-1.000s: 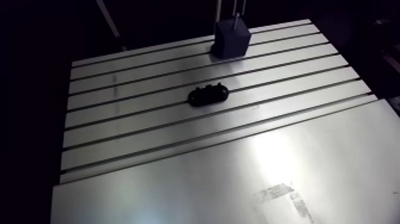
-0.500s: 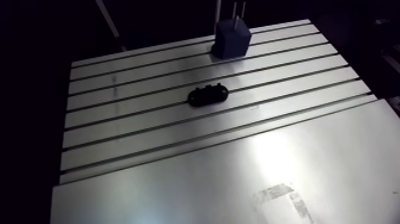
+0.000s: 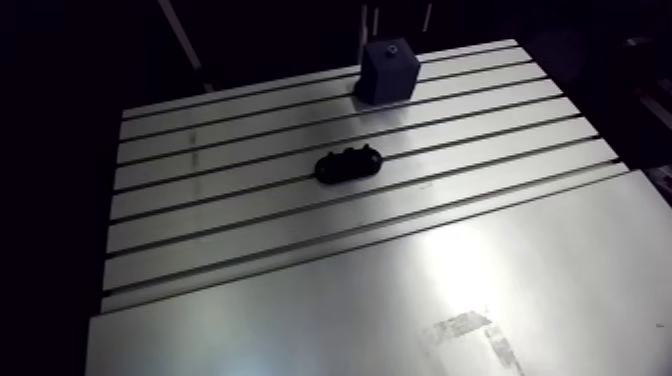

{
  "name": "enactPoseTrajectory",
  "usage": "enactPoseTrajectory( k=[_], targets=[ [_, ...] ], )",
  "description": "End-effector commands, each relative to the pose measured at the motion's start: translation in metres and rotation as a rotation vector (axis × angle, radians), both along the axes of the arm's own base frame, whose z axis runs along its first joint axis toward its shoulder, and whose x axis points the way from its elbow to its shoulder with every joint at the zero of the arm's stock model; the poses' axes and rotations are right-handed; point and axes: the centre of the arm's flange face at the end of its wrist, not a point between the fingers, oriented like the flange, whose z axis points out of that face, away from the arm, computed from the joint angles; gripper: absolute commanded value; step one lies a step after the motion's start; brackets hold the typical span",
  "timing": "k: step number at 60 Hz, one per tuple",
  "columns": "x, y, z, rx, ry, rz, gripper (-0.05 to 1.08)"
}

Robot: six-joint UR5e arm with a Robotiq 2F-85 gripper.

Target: Pick up the M10 bolt and insert it into the hole until fully seated.

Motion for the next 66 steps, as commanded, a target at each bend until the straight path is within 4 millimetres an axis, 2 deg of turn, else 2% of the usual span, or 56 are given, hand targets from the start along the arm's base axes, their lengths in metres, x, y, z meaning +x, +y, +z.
enactPoseTrajectory(
  k=[1, 13, 21, 25, 36, 38, 43, 46, 49, 54, 62, 66],
  targets=[
    [0.002, 0.000, 0.005, 0.001, 0.006, 0.001, 0.00],
    [0.008, -0.003, 0.028, 0.003, 0.036, 0.002, 0.00],
    [0.023, -0.012, 0.058, 0.011, 0.065, 0.009, 0.00],
    [0.037, -0.022, 0.083, 0.019, 0.081, 0.011, 0.00],
    [0.073, -0.043, 0.115, 0.018, 0.079, 0.025, 0.00],
    [0.087, -0.058, 0.130, 0.017, 0.086, 0.042, 0.00],
    [0.098, -0.076, 0.146, 0.019, 0.101, 0.066, 0.00],
    [0.115, -0.096, 0.171, 0.022, 0.110, 0.077, 0.00],
    [0.120, -0.101, 0.177, 0.022, 0.109, 0.079, 0.00],
    [0.145, -0.132, 0.203, 0.024, 0.129, 0.101, 0.00],
    [0.168, -0.157, 0.218, 0.026, 0.150, 0.126, 0.00],
    [0.176, -0.161, 0.222, 0.021, 0.157, 0.130, 0.00]
  ],
)
